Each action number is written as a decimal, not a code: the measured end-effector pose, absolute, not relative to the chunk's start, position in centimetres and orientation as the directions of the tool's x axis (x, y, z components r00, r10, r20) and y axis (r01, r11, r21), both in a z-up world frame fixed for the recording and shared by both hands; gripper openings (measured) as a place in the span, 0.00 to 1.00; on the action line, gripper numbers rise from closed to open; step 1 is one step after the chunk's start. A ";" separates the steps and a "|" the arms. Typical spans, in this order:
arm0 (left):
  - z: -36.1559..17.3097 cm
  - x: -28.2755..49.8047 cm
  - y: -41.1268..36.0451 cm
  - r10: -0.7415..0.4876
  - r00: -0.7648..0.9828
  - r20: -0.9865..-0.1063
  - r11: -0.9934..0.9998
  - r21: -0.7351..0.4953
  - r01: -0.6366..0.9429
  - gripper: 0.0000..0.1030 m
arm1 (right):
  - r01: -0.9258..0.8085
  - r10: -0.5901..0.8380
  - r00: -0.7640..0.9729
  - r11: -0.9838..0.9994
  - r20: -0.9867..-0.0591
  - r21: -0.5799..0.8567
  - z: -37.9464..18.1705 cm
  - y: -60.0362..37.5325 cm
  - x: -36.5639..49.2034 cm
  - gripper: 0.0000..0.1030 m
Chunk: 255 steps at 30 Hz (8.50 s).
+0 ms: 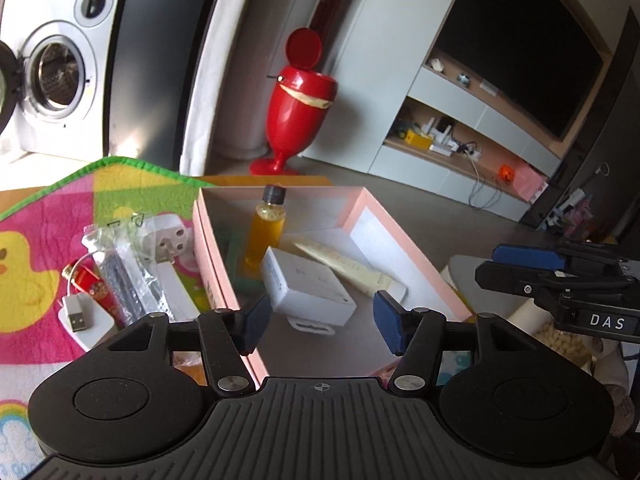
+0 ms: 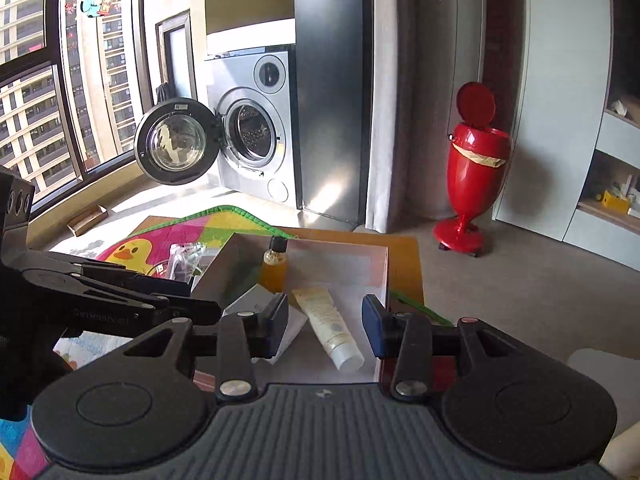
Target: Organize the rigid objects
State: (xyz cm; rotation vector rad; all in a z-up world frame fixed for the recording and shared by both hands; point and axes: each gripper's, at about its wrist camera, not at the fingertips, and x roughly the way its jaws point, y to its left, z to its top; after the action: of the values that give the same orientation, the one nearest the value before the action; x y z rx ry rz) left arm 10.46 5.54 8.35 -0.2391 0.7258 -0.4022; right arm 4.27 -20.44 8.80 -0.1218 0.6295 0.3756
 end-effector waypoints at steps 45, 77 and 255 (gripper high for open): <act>1.0 1.9 21.1 -0.181 0.852 -0.492 0.867 -0.489 -0.098 0.39 | -0.513 0.246 0.400 0.859 -0.883 0.008 1.6 6.9 18.8 0.37; 2.8 -4.7 3.9 -0.272 0.627 -0.730 0.962 -0.193 0.193 0.39 | -0.484 0.434 0.672 0.871 -0.600 0.087 1.6 -17.3 -4.6 0.52; 2.0 2.4 -1.1 -0.253 0.639 -0.727 0.966 -0.152 0.210 0.38 | -0.496 0.389 0.682 0.868 -0.618 -0.001 -3.2 -18.4 -4.4 0.51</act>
State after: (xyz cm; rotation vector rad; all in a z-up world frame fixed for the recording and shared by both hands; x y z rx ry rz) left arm 2.44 -1.12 1.98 -0.0548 0.8371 -0.2640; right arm -4.43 -18.44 -3.20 -0.1740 0.6513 0.4995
